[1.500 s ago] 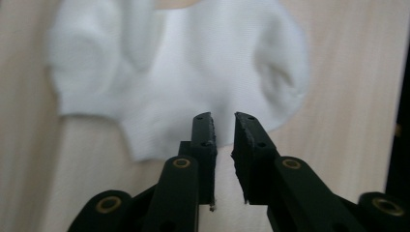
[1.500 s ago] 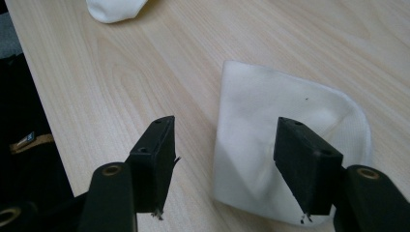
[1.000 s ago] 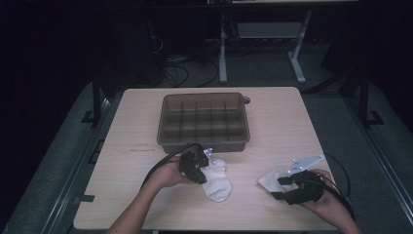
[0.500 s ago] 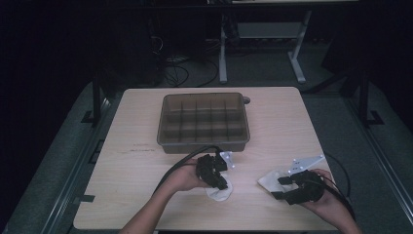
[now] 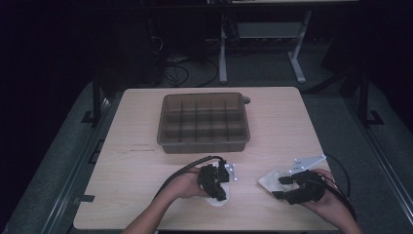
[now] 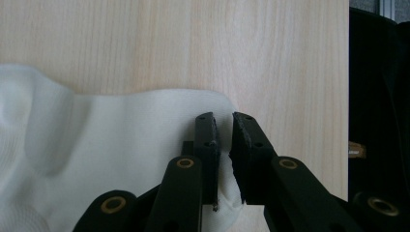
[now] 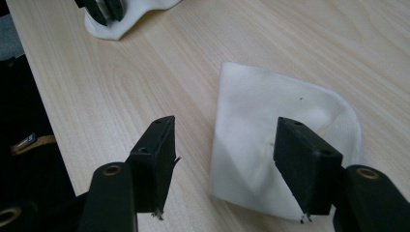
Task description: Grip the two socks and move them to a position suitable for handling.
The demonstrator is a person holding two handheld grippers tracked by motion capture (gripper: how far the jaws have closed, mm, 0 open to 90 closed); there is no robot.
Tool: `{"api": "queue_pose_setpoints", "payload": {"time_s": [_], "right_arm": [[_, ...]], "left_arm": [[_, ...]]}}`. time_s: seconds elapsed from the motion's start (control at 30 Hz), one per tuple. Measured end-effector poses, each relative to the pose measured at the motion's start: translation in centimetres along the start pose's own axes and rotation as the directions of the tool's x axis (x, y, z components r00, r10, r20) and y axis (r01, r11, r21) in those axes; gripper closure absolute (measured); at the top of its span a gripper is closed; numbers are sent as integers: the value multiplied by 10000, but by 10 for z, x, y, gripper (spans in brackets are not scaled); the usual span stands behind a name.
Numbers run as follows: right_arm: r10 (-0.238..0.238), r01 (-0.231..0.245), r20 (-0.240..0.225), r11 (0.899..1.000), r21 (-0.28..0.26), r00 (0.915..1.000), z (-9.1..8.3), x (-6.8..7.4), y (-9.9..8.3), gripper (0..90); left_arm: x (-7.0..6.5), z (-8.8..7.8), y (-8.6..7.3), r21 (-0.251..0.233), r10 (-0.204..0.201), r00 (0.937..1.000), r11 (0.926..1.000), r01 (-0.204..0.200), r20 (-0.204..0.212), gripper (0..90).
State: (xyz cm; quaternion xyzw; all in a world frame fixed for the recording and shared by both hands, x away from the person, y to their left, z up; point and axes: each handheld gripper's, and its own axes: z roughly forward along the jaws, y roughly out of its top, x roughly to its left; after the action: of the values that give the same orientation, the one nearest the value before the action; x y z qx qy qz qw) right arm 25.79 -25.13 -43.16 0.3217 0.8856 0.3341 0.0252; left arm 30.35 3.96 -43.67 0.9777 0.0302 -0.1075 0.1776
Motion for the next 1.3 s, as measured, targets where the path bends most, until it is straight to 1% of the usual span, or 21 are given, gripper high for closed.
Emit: {"api": "queue_pose_setpoints", "payload": {"time_s": [0.07,0.13,0.17,0.23,0.3,0.4,0.5,0.6,0.67,0.73,0.83,0.87,0.93,1.0,1.07,1.1,1.13,1.17,1.2,1.23,1.3], "right_arm": [[-1,1,5,10000,29,10000,0,0,0,400],[-59,59,0,10000,37,10000,1,0,0,400],[-25,25,-6,10000,75,10000,2,1,1,400],[-60,60,-6,9999,87,10000,1,2,1,401],[-102,102,-38,9999,44,9999,1,3,3,403],[-188,188,-204,9998,1,9996,1,7,7,421],[-357,360,-457,9993,61,9983,2,9,12,455],[-516,521,-568,9986,69,9971,4,12,21,480],[-667,670,-656,9977,29,9956,9,13,28,502],[-806,832,-878,9962,269,9929,17,15,36,532],[-960,1014,-1130,9939,430,9889,26,17,49,592],[-1064,1125,-1135,9925,487,9878,31,19,56,611],[-1203,1278,-1111,9898,635,9865,36,22,66,682],[-1423,1505,-1065,9859,729,9841,44,26,79,727],[-1675,1761,-953,9801,912,9813,50,28,90,750],[-1777,1863,-949,9783,912,9795,54,29,96,760],[-1740,1848,-1037,9771,1051,9793,58,31,102,775],[-1889,1993,-991,9740,1074,9770,61,32,107,781],[-1870,1978,-985,9735,1147,9774,65,34,112,789],[-1929,2055,-1127,9721,1132,9747,69,36,118,794],[-2201,2339,-1212,9656,1141,9679,78,41,131,800]], "left_arm": [[-1,0,-3,-9,-22,10000,10000,22,45,805],[-1,-3,-5,-29,34,10000,10000,-34,-35,804],[-1,-4,-6,-187,-64,10000,9998,63,-47,794],[-2,-10,-8,-431,-55,9999,9991,50,-99,787],[-3,-14,-10,-519,-95,9998,9986,85,-192,787],[-5,-20,-15,-574,-137,9990,9983,113,-421,773],[-7,-24,-21,-733,-259,9979,9971,215,-588,762],[-9,-27,-29,-978,-427,9963,9946,354,-743,751],[-10,-27,-33,-1141,-520,9953,9926,425,-811,749],[-11,-27,-37,-1262,-633,9935,9907,511,-943,745],[-11,-24,-42,-1458,-831,9923,9869,691,-920,745],[-12,-24,-43,-1492,-856,9918,9863,708,-950,746],[-12,-22,-45,-1519,-792,9923,9863,641,-956,754],[-14,-20,-47,-1648,-836,9921,9840,673,-940,768],[-15,-19,-49,-1645,-776,9922,9845,607,-980,777],[-15,-18,-50,-1756,-879,9913,9820,697,-979,784],[-15,-17,-51,-1787,-905,9912,9813,721,-968,784],[-16,-16,-52,-1866,-903,9908,9799,702,-1012,784],[-16,-16,-52,-1892,-870,9912,9796,670,-996,784],[-16,-15,-53,-1916,-862,9911,9793,655,-1019,784],[-17,-14,-57,-1956,-724,9915,9794,503,-1077,784]]}}
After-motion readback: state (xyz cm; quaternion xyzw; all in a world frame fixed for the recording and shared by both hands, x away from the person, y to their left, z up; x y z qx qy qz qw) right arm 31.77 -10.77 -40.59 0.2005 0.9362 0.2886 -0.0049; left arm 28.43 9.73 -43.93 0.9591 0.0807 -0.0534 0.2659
